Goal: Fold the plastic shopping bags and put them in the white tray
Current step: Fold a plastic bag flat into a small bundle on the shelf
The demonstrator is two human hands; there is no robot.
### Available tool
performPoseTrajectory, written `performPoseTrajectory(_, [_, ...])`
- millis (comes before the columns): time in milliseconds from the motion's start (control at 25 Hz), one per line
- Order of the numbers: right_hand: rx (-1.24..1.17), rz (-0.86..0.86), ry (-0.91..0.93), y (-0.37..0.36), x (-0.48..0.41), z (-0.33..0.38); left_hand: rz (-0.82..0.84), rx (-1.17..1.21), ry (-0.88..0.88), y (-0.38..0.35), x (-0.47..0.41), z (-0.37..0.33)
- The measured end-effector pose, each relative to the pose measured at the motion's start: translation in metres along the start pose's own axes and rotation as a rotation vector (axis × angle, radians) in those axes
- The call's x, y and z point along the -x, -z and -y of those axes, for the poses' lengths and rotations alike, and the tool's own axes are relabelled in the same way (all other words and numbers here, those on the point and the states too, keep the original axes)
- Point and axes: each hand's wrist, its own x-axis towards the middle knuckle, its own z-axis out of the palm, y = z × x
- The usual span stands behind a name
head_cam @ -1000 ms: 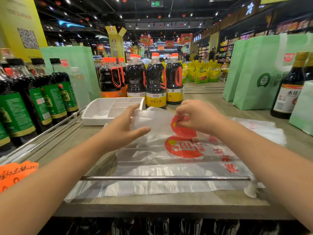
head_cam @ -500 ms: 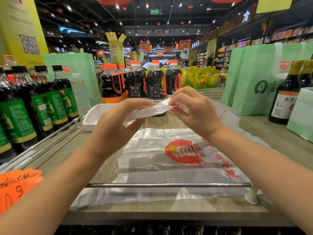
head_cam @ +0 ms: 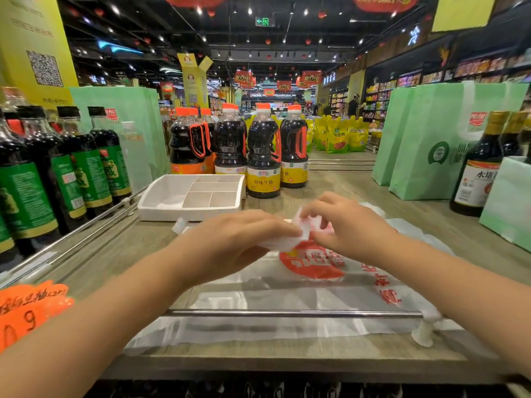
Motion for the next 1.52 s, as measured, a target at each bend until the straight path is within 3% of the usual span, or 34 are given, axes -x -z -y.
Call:
performPoseTrajectory(120, [0.334, -0.007, 0.197, 0.005, 0.002, 0.0, 0.008, -0.083, -0.117, -0.002, -0.006, -0.007])
performPoseTrajectory(240, [0.401, 0.0, 0.175, 0.003, -0.014, -0.004, -0.008, -0.13, -0.222, 0.002, -0.006, -0.012])
performPoseTrajectory(360, [0.357, -0.014, 0.141, -0.005, -0.029, -0.006, -0.009, -0.163, -0.25, 0.003, -0.004, -0.012])
performPoseTrajectory(560, [0.157, -0.405, 0.036, -0.001, -0.052, 0.004, -0.021, -0.121, -0.189, 0.003, -0.005, -0.01])
performPoseTrajectory(640, [-0.023, -0.466, -0.031, -0.003, -0.052, 0.008, -0.018, -0.116, -0.172, 0.003, -0.004, -0.01])
performPoseTrajectory(720, [-0.184, -0.312, -0.098, -0.007, -0.042, 0.006, -0.012, -0.094, -0.144, 0.003, -0.003, -0.01])
performPoseTrajectory(800, [-0.235, 0.022, -0.165, -0.01, -0.022, 0.005, 0.0, -0.079, -0.12, 0.002, -0.003, -0.011])
performPoseTrajectory(920, [-0.014, 0.37, -0.166, -0.006, 0.002, 0.002, 0.033, -0.08, -0.132, -0.004, -0.006, -0.014])
performPoseTrajectory(1040, [0.075, 0.397, -0.109, 0.009, 0.011, 0.001, 0.108, -0.008, -0.07, -0.01, -0.012, -0.013])
performPoseTrajectory(1200, [-0.155, 0.418, -0.146, 0.021, 0.029, 0.0, 0.256, 0.183, 0.101, -0.024, -0.022, -0.015])
performPoseTrajectory(1320, [-0.107, 0.521, -0.142, 0.017, 0.038, -0.002, 0.297, 0.251, 0.203, -0.025, -0.009, -0.003])
performPoseTrajectory(1440, [-0.155, 0.314, -0.104, 0.021, 0.038, 0.004, 0.366, 0.249, 0.316, -0.018, 0.008, 0.011])
performPoseTrajectory(1520, [-0.251, 0.269, -0.075, 0.027, 0.036, 0.012, 0.395, 0.264, 0.364, -0.018, 0.009, 0.01])
